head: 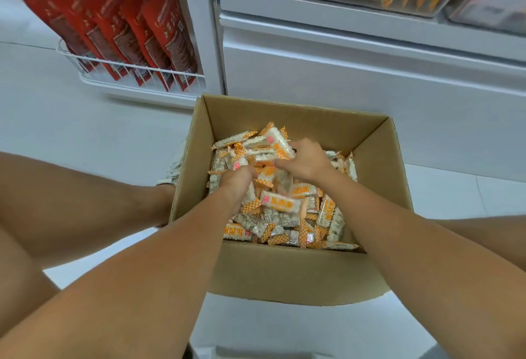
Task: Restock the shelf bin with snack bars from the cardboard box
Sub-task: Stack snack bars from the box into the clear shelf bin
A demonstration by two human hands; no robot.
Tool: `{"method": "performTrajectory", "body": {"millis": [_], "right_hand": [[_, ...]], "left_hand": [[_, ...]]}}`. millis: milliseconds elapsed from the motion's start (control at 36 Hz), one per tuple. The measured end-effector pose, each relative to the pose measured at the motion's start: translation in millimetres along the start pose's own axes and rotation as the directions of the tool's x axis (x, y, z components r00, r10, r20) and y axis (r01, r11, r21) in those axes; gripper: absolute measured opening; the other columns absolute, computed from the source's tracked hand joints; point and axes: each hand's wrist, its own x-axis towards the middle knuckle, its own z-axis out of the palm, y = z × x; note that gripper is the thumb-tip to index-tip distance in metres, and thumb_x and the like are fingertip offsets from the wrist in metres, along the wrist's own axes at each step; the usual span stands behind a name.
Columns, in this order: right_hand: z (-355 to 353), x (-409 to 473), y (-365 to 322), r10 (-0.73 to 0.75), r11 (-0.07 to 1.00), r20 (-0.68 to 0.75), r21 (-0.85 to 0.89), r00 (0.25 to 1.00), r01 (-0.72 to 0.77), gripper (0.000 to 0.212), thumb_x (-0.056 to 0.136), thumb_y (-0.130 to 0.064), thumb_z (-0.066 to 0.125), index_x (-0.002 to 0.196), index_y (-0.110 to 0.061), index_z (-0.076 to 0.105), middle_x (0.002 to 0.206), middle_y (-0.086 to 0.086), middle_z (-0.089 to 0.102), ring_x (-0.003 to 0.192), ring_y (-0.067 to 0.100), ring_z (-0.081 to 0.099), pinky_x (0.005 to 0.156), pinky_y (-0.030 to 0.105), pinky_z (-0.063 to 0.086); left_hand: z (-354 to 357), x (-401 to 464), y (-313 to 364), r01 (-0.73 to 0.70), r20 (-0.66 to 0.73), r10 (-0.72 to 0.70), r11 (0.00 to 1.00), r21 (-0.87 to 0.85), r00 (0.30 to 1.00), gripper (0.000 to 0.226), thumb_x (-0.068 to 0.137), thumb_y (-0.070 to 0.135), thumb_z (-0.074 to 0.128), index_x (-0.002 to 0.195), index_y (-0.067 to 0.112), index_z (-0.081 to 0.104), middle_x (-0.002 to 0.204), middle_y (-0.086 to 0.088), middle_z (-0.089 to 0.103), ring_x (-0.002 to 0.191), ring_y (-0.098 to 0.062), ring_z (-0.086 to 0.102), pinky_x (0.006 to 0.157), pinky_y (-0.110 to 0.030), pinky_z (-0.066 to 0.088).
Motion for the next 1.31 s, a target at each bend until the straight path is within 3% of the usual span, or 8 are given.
{"method": "performTrajectory", "body": {"millis": [111,222,444,556,667,750,861,1306], "right_hand": [[-5,-6,5,0.128,0.949,0.094,0.279,0.987,-0.149,0.041,0.083,-0.042,0.08,0.081,-0.019,0.046,0.068,0.002,0.049,0.061,0.021,0.057,0.053,0.04,0.052],[-3,-21,15,0.293,0.737,0.167,0.588,0.941,-0.334,0.086,0.087,-0.042,0.076,0.151,-0.002,0.033,0.109,0.002,0.054,0.088,0.013,0.06,0.062,0.035,0.062],[-2,-24,-2,0.197,0.484,0.35,0.778,0.916,-0.402,0.088,0.085,-0.063,0.068,0.152,-0.015,0.039,0.161,0.006,0.027,0.132,0.022,0.04,0.079,0.041,0.063],[4,-22,-14,0.113,0.449,0.416,0.789,0.903,-0.419,0.086,0.087,-0.08,0.042,0.156,-0.03,0.032,0.165,0.001,0.018,0.141,0.033,0.039,0.081,0.046,0.062],[15,-19,-16,0.163,0.759,0.266,0.582,0.95,-0.293,0.067,0.103,-0.061,0.029,0.146,-0.012,0.042,0.127,0.005,0.053,0.097,0.028,0.062,0.078,0.047,0.062],[26,-25,-17,-0.025,0.962,0.243,0.269,0.97,-0.043,0.037,0.107,-0.038,0.038,0.131,-0.013,0.052,0.105,0.007,0.066,0.089,0.024,0.064,0.073,0.039,0.057],[23,-31,-18,-0.141,0.939,0.431,0.342,0.891,-0.017,0.039,0.094,-0.013,0.059,0.132,-0.019,0.052,0.087,-0.006,0.052,0.075,0.013,0.052,0.063,0.025,0.044],[62,-44,35,0.05,0.921,0.532,-0.352,0.845,0.167,0.039,0.085,-0.036,0.078,0.105,-0.01,0.058,0.097,0.005,0.057,0.085,0.023,0.054,0.07,0.034,0.044]], "left_hand": [[9,-47,12,-0.035,0.113,0.029,0.998,0.05,0.993,0.06,0.063,0.021,0.065,0.12,0.006,0.063,0.098,-0.01,0.074,0.074,-0.023,0.066,0.074,-0.036,0.054],[16,-53,11,-0.088,0.119,0.087,0.996,0.002,0.989,0.056,0.059,0.021,0.069,0.115,0.019,0.06,0.12,-0.016,0.07,0.108,-0.03,0.065,0.08,-0.042,0.054],[28,-64,17,-0.265,0.197,0.228,0.945,0.191,0.954,0.094,0.09,0.059,0.062,0.16,0.029,0.007,0.163,-0.005,0.027,0.145,-0.03,0.034,0.117,-0.051,0.03],[24,-67,19,-0.156,0.251,0.152,0.988,-0.006,0.956,0.055,0.1,0.052,0.051,0.142,0.017,0.045,0.125,-0.011,0.063,0.107,-0.03,0.066,0.082,-0.044,0.057],[14,-58,18,-0.088,0.212,0.134,0.973,-0.211,0.968,0.034,0.107,0.039,0.041,0.116,0.012,0.06,0.074,-0.006,0.071,0.064,-0.021,0.065,0.059,-0.031,0.051],[12,-61,24,-0.079,0.195,0.129,0.967,-0.241,0.972,0.044,0.102,0.049,0.049,0.119,0.011,0.063,0.097,-0.01,0.074,0.081,-0.023,0.068,0.072,-0.035,0.052],[9,-54,24,0.0,0.083,0.018,0.976,-0.218,0.996,0.123,0.058,0.072,0.083,0.157,0.033,0.022,0.162,-0.003,0.031,0.144,-0.032,0.038,0.113,-0.061,0.033],[0,-66,23,-0.137,-0.014,0.138,0.967,-0.215,0.99,0.119,0.074,0.033,0.089,0.161,0.014,0.009,0.164,-0.01,0.024,0.15,-0.033,0.024,0.116,-0.056,0.023]]}}
